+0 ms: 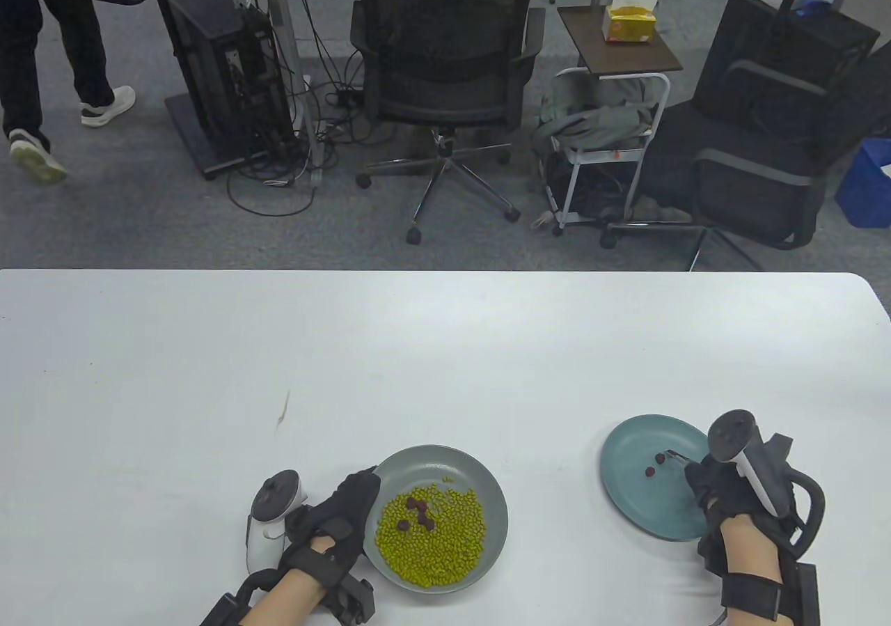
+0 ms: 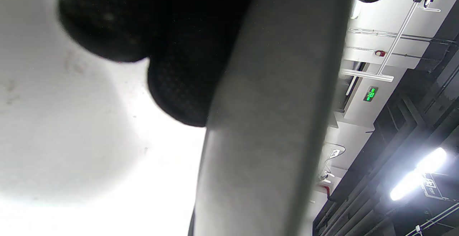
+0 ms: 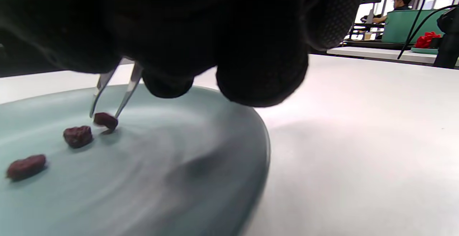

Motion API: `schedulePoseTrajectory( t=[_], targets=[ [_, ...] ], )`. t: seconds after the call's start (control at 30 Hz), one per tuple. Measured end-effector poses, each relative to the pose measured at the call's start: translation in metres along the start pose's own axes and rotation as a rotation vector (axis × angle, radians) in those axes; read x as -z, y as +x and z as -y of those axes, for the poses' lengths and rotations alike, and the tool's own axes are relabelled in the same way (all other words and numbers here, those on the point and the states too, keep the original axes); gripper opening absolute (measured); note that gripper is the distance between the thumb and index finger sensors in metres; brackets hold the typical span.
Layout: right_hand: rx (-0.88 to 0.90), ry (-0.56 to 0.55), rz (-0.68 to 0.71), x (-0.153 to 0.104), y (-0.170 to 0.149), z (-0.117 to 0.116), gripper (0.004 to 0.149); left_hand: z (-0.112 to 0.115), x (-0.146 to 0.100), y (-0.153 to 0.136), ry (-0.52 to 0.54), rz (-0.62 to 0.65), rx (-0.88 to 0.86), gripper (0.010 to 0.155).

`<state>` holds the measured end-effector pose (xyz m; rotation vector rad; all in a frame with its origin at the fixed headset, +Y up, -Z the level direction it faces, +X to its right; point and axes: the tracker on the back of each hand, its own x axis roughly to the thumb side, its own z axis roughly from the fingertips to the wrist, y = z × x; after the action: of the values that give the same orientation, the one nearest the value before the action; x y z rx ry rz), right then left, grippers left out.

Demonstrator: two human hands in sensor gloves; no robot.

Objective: Pick cranberries with tweezers into plate

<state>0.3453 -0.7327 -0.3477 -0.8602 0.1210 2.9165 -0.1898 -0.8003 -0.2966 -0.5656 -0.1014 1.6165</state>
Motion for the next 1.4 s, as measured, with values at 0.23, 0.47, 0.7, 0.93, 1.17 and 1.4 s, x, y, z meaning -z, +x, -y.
schedulePoseTrajectory(
  t=[0.23, 0.47, 0.7, 0.93, 1.17, 1.4],
  targets=[
    [0.181, -0.228, 0.12, -0.025, 0.013, 0.03, 0.048, 0.002, 0.0, -0.001, -0.011, -0.006, -0.011, 0.06],
    [0.294, -0.382, 0.46, -0.083, 0.068, 0.035, 0.047, 0.005, 0.001, -0.002, -0.024, -0.003, -0.022, 0.06],
    [0.168, -0.531, 0.82, -0.159, 0.128, 0.018, 0.047, 0.006, 0.003, -0.005, -0.021, 0.019, -0.032, 0.06],
    [0.141, -0.581, 1.12, -0.202, 0.151, 0.008, 0.047, 0.003, 0.003, -0.005, -0.007, 0.019, -0.04, 0.06],
    [0.144, -0.547, 1.257, -0.209, 0.153, 0.003, 0.047, 0.002, 0.003, -0.006, -0.002, 0.016, -0.039, 0.06],
    [0.133, -0.531, 1.295, -0.209, 0.154, -0.002, 0.047, 0.002, 0.003, -0.006, -0.004, 0.016, -0.036, 0.06]
  ],
)
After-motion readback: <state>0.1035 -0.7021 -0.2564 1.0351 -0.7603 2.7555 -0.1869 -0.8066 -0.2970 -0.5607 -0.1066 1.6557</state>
